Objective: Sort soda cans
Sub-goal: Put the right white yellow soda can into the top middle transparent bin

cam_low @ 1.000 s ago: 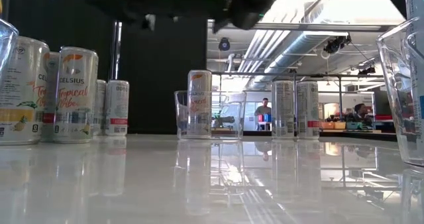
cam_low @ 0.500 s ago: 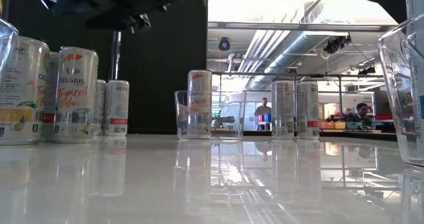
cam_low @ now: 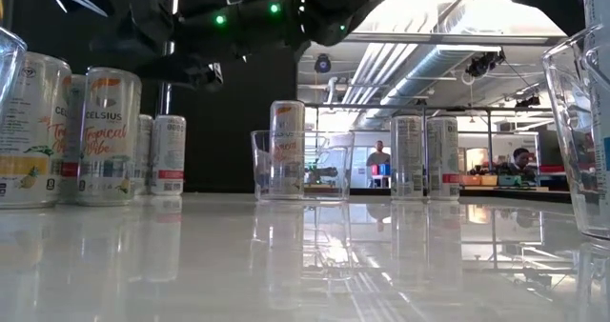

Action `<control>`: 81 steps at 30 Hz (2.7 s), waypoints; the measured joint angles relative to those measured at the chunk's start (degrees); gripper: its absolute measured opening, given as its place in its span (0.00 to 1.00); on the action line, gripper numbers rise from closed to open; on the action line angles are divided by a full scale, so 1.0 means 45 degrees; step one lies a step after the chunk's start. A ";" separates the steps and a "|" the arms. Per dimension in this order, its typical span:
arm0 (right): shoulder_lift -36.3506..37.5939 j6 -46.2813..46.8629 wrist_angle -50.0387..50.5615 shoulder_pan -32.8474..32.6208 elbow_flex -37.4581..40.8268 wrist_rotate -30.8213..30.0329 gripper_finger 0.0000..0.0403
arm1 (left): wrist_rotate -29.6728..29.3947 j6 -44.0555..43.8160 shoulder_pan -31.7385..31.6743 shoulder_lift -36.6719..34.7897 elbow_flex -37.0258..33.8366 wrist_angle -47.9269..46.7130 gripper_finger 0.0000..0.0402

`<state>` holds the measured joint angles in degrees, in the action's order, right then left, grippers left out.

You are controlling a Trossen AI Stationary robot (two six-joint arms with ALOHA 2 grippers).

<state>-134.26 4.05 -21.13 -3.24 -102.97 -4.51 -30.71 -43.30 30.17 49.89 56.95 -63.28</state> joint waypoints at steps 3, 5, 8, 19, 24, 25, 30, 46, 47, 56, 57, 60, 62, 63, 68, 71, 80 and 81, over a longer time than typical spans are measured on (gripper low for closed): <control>0.0000 -0.0036 -0.0130 0.0003 0.0071 0.0128 0.81 | -0.0103 -0.0062 0.0098 0.0017 0.0000 0.0013 0.00; 0.0000 -0.0111 -0.0128 0.0007 0.0071 0.0261 0.81 | -0.0111 -0.0137 0.0098 0.0042 0.0000 0.0011 0.00; 0.0000 -0.0329 -0.0120 0.0003 0.0071 0.0320 0.81 | -0.0181 -0.0241 0.0098 0.0075 0.0000 0.0014 0.00; 0.0000 0.0085 -0.0762 0.0080 0.0066 0.0332 0.81 | -0.0265 -0.0125 0.0093 0.0268 0.0000 0.0014 0.00; 0.0000 0.0239 -0.0734 0.0218 0.0066 0.0427 0.81 | -0.0271 -0.0106 0.0093 0.0268 0.0000 0.0013 0.00; 0.0000 0.0239 -0.0727 0.0264 0.0066 0.0436 0.81 | -0.0275 -0.0105 0.0093 0.0268 0.0000 0.0014 0.00; 0.0000 0.0331 -0.0365 0.0469 0.0066 0.0431 0.85 | -0.0275 -0.0008 0.0093 0.0272 0.0000 -0.0018 0.00; -0.0102 -0.0625 0.0060 0.0663 0.0041 0.1096 0.93 | -0.0339 0.0005 0.0093 0.0271 0.0000 -0.0029 0.00; -0.0096 -0.0637 0.0016 0.0663 0.0041 0.1098 0.93 | -0.0347 0.0003 0.0093 0.0268 0.0000 -0.0025 0.00; 0.0010 -0.0461 -0.0318 0.0717 0.0061 0.1495 0.93 | -0.0359 0.0007 0.0093 0.0270 0.0000 -0.0040 0.00; 0.0007 -0.0461 -0.0277 0.0719 0.0061 0.1526 0.93 | -0.0380 0.0004 0.0093 0.0268 0.0000 -0.0040 0.00; -0.0137 -0.0457 -0.0191 0.0712 0.0061 0.1576 0.93 | -0.0391 0.0061 0.0088 0.0272 0.0000 -0.0040 0.00; -0.0276 -0.0508 -0.0218 0.0712 0.0061 0.1585 0.93 | -0.0387 0.0192 0.0088 0.0268 0.0000 -0.0040 0.00; -0.0317 -0.0553 -0.0315 0.0712 0.0061 0.1594 0.93 | -0.0389 0.0208 0.0088 0.0270 0.0000 -0.0033 0.00; -0.0531 -0.0753 -0.0461 0.0712 0.0061 0.2079 0.93 | -0.0522 0.0245 0.0088 0.0273 0.0000 -0.0031 0.00; -0.0665 -0.1437 -0.0643 0.0703 0.0056 0.2034 0.93 | -0.0706 0.0259 0.0088 0.0268 0.0000 -0.0025 0.00; -0.0865 -0.1984 -0.1011 0.0702 0.0056 0.2015 0.87 | -0.0761 0.0310 0.0088 0.0272 0.0000 -0.0001 0.00; -0.0865 -0.2023 -0.1038 0.0702 0.0056 0.2015 0.85 | -0.0761 0.0316 0.0088 0.0273 0.0000 0.0004 0.00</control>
<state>-138.15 -5.05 -25.80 -0.08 -102.72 4.56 -34.13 -41.87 30.57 51.11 56.95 -63.26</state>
